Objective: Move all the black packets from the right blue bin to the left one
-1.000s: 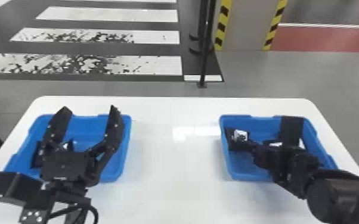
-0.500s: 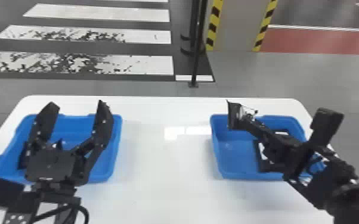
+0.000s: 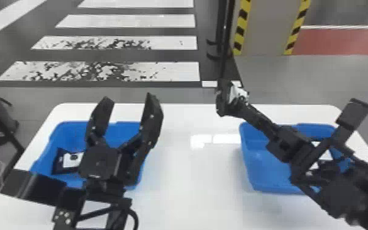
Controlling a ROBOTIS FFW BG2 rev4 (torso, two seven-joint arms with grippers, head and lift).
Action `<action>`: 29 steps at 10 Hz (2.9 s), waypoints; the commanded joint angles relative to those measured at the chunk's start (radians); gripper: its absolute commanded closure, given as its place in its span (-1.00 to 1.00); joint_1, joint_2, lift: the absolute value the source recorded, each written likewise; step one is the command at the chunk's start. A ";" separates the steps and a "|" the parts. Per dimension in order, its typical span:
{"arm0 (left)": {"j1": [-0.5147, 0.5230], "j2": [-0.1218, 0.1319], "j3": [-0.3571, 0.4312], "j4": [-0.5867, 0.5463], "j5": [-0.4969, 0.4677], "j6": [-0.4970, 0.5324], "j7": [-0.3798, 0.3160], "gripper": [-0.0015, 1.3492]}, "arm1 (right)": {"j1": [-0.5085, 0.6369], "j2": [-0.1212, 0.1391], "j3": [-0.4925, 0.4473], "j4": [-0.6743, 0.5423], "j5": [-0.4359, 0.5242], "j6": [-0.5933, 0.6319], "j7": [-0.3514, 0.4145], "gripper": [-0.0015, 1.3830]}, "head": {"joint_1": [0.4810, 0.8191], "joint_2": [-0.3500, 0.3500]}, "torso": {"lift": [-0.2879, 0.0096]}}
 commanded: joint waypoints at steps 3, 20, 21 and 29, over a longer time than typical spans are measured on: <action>-0.040 0.037 -0.089 -0.022 0.025 0.145 -0.027 -0.75 | -0.043 -0.020 0.156 0.022 -0.058 0.010 0.002 0.73 | 0.11 0.11 | -0.01; -0.001 0.026 -0.023 -0.098 -0.105 0.203 -0.004 0.80 | -0.124 -0.051 0.338 0.079 -0.204 -0.100 0.045 -0.68 | 0.13 0.48 | -0.01; -0.004 0.026 -0.025 -0.098 -0.105 0.201 -0.001 0.81 | -0.136 -0.051 0.342 0.103 -0.198 -0.100 0.071 -1.00 | 0.10 0.49 | -0.01; -0.170 -0.067 0.312 0.383 -0.517 0.066 0.120 0.80 | -0.090 -0.049 0.308 0.125 -0.273 -0.171 0.108 -0.78 | 0.19 0.77 | -0.01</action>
